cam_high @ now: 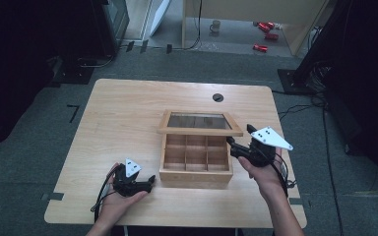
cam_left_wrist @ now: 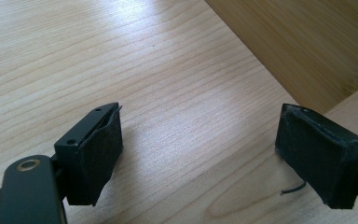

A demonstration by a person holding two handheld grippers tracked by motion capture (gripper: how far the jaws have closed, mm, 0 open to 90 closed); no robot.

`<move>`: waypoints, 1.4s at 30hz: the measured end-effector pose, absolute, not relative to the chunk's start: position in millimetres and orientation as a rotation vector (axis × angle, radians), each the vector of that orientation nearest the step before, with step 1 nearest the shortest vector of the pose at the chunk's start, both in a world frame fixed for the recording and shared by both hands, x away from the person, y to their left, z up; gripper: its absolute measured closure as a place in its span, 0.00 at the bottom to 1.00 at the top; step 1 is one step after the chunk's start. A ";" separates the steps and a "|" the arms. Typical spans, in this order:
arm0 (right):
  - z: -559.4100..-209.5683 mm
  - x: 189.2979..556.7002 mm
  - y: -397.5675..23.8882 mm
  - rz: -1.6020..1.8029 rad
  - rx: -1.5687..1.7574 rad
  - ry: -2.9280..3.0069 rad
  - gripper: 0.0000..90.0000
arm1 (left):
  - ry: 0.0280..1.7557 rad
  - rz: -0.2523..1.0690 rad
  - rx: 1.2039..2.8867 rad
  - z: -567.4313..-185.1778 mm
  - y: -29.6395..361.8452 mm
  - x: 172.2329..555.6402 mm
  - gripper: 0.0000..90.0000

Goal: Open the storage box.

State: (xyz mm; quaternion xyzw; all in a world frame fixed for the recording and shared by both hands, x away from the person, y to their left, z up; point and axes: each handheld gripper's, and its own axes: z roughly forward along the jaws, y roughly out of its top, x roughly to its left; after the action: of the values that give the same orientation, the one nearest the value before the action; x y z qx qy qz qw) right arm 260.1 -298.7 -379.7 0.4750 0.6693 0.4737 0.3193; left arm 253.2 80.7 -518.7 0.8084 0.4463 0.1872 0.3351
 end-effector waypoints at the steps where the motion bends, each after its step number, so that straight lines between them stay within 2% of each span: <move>1: -377.5 263.6 -299.1 1.246 1.245 1.759 0.28 | 1.163 0.488 2.111 -518.7 80.8 253.2 0.17; 11: -359.9 292.0 -302.1 1.294 1.132 1.758 0.39 | 1.154 0.486 2.113 -518.7 80.5 253.4 0.17; 24: -342.8 324.0 -313.3 1.426 1.121 1.707 0.69 | 1.147 0.485 2.117 -518.7 80.3 253.6 0.18; 42: -319.0 392.6 -315.2 1.349 1.134 1.734 0.74 | 1.141 0.480 2.119 -518.7 79.5 253.6 0.18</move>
State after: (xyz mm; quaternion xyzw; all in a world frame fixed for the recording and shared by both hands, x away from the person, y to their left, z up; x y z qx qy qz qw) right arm 392.6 -315.2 -319.0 0.4332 0.6623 0.5155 0.3285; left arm 253.6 79.5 -518.7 0.8128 0.4379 0.1842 0.3371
